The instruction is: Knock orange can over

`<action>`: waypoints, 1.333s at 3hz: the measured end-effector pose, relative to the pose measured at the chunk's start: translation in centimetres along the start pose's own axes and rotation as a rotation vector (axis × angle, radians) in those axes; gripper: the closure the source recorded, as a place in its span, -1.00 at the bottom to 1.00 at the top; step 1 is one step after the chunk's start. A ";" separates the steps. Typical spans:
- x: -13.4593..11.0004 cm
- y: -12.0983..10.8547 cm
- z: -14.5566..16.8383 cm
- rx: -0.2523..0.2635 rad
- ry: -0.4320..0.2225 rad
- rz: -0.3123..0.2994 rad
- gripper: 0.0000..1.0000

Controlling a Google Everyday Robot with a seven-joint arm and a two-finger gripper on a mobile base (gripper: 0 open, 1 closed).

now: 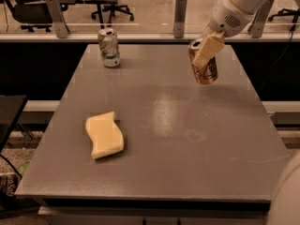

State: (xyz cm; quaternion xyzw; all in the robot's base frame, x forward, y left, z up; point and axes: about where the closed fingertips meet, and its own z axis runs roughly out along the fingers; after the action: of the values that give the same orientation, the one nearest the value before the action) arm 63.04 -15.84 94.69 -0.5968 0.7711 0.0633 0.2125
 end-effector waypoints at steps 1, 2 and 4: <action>-1.0 1.2 0.4 -0.047 0.120 -0.110 1.00; -1.8 2.1 0.9 -0.067 0.192 -0.192 1.00; -2.5 4.7 3.1 -0.108 0.331 -0.333 0.47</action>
Offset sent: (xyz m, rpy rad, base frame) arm -0.0450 0.0271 -0.0066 -0.3525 0.1458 0.2762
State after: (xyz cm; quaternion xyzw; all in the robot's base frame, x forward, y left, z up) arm 59.84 -11.25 92.16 -0.7284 0.6820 -0.0302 0.0582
